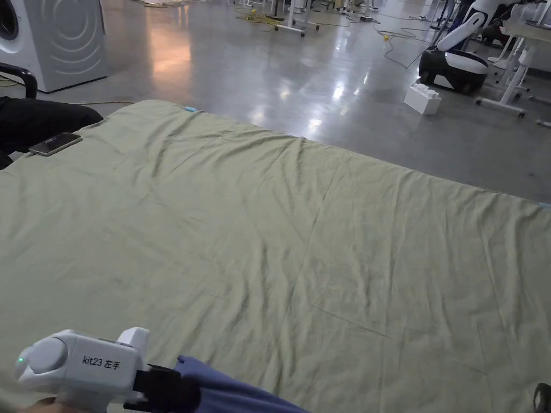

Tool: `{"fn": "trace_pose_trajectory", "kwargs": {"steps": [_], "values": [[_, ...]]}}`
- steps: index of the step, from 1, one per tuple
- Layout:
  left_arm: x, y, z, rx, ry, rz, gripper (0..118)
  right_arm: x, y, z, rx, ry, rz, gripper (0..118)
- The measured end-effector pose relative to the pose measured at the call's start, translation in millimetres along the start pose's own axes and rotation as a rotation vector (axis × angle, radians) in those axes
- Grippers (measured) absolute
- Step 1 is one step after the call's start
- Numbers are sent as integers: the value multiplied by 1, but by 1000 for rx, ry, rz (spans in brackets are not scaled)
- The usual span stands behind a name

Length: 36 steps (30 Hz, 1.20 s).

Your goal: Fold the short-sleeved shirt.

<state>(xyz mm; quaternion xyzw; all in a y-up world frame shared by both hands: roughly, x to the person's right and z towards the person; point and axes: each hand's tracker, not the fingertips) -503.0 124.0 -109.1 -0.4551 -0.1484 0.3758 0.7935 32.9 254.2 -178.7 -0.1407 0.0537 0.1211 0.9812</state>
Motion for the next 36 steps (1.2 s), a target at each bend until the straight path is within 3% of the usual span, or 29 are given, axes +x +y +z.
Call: {"fn": "trace_pose_trajectory", "kwargs": {"steps": [7,16,22,28,36], "values": [[21,28,48,29,94,-37,9,1,4,-6,8,8,-7,1],[49,40,97,43,383,-37,9,-4,5,-16,15,41,-17,1],[107,23,82,16,384,-88,9,-7,4,-20,17,62,-30,1],[161,18,62,-6,276,-125,9,-5,2,-20,16,72,-42,1],[216,7,-17,-96,188,-197,9,8,-3,-18,14,62,-61,1]]}}
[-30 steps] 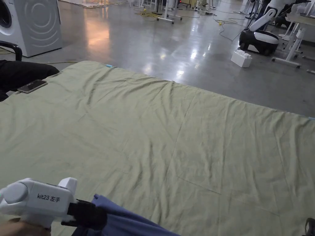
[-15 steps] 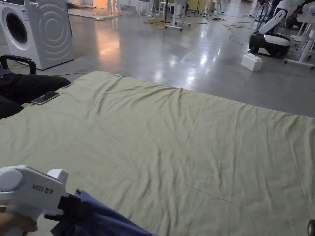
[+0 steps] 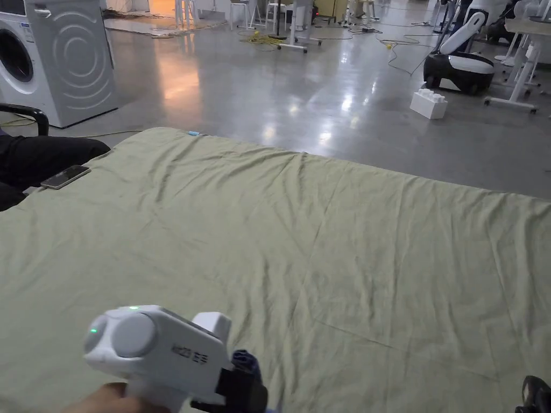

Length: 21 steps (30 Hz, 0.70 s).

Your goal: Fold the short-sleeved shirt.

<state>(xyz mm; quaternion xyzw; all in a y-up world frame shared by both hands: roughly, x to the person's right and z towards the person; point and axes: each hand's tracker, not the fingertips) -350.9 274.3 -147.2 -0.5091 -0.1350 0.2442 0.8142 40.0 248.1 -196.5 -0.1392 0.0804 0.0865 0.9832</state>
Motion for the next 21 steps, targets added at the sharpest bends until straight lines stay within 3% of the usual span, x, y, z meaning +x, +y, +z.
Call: {"fn": "trace_pose_trajectory", "kwargs": {"steps": [7,15,17,20,21], "values": [[37,-10,-107,-95,87,-49,9,17,-10,6,-23,-21,-30,1],[46,-27,-155,-177,177,-82,11,31,-18,13,-50,-45,-42,1],[44,-28,-151,-176,154,-64,17,33,-18,13,-54,-49,-43,1],[41,-26,-139,-160,80,-28,45,35,-20,12,-59,-53,-48,1],[40,-25,-133,-151,75,-29,47,35,-20,12,-60,-53,-50,1]]}}
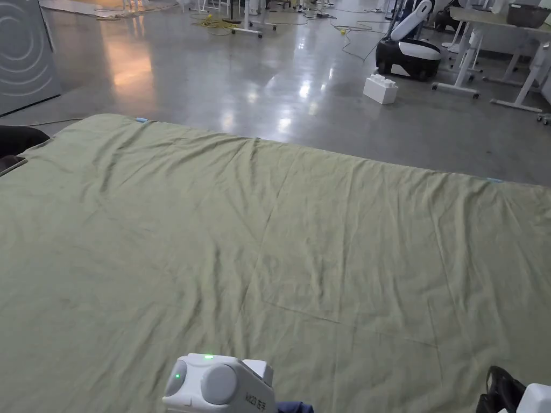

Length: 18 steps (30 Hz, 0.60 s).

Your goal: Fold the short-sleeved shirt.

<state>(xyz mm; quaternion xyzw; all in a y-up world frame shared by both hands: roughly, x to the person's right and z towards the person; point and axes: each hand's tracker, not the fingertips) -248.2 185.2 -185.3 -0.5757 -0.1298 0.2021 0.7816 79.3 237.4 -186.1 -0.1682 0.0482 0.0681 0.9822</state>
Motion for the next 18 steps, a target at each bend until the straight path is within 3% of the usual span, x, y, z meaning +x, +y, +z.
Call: {"fn": "trace_pose_trajectory", "kwargs": {"steps": [6,10,13,18], "values": [[-15,-3,42,96,-58,15,48,-1,1,2,-1,4,-3,1],[-24,-12,47,134,10,4,46,-2,1,2,-1,8,-2,1],[-23,-24,28,56,38,-20,22,-3,0,3,-4,13,-4,1],[-10,-44,-2,9,-108,-12,17,-6,-4,4,-15,21,-5,1]]}}
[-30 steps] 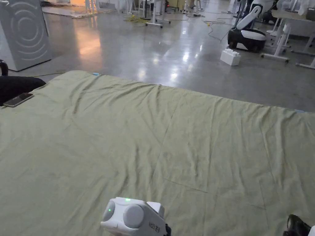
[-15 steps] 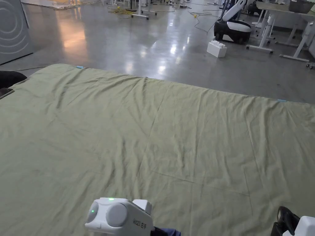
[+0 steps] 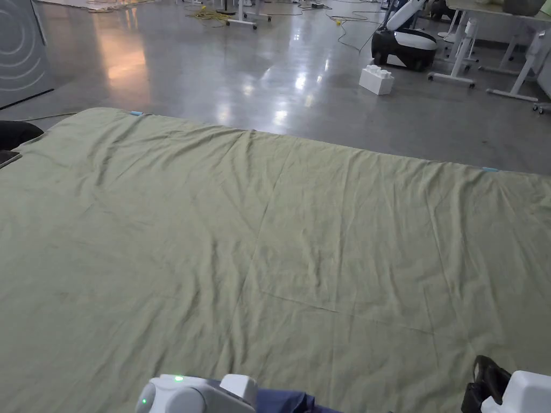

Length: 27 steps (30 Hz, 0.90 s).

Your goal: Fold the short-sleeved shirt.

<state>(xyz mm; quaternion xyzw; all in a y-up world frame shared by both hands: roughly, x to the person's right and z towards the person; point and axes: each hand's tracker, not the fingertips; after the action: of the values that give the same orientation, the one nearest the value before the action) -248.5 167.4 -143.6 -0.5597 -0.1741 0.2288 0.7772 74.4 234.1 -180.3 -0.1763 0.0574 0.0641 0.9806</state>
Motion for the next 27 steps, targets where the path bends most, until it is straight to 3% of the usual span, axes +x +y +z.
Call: {"fn": "trace_pose_trajectory", "kwargs": {"steps": [2,6,8,13,14,16,18,22,27], "values": [[2,-5,-11,-10,-28,30,17,0,-1,1,-5,3,-3,1],[1,-15,-34,-24,51,15,15,2,-4,2,-9,1,-1,1],[-4,-14,-31,-4,29,89,14,3,-4,3,-11,3,-1,1],[-9,-7,1,20,18,108,17,5,-4,3,-8,3,3,1],[-13,-6,16,61,21,101,23,6,-4,3,-6,3,3,1],[-27,-3,43,133,1,98,60,6,-3,3,-3,5,1,1],[-49,-2,66,187,10,116,83,6,-1,3,1,8,2,1],[-103,-3,94,236,73,145,84,5,1,3,5,11,1,1],[-162,-8,91,190,-46,199,84,0,1,3,3,15,2,1]]}}
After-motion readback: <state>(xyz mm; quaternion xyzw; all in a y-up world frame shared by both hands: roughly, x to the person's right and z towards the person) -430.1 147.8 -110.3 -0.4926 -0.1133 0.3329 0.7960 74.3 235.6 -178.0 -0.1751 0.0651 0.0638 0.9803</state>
